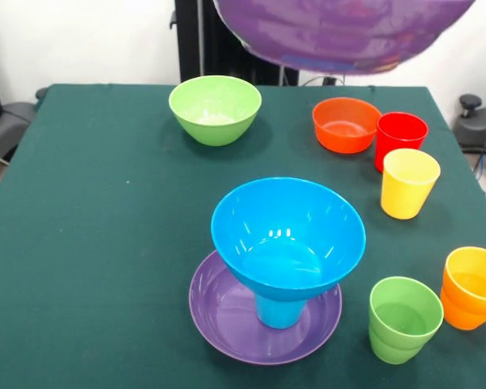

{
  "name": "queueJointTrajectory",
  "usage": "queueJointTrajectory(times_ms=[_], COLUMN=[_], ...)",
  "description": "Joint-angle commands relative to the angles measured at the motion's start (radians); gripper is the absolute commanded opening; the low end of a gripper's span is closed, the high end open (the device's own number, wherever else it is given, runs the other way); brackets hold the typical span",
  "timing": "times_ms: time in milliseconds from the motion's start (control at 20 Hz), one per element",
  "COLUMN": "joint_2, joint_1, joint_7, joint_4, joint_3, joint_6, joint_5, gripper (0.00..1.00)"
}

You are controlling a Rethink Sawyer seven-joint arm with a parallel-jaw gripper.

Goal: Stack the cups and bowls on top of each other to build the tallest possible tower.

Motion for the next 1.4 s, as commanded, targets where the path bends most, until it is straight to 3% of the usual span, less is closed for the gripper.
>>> queueJointTrajectory(times_ms=[50,250,650,1050,1400], joint_2=[0.083,0.105,0.183,0.187,0.15], joint_1=[0.0,-0.027,-0.066,-0.073,-0.07], joint_7=[0.13,0.098,0.009,-0.002,0.02], joint_4=[0.142,0.159,0.078,0.096,0.173], joint_3=[0.037,0.08,0.115,0.126,0.141], joint_6=[-0.031,-0.047,0.032,0.014,-0.023], joint_5=[-0.031,0.005,0.05,0.09,0.137], gripper=[0.0,0.0,0.0,0.0,0.0])
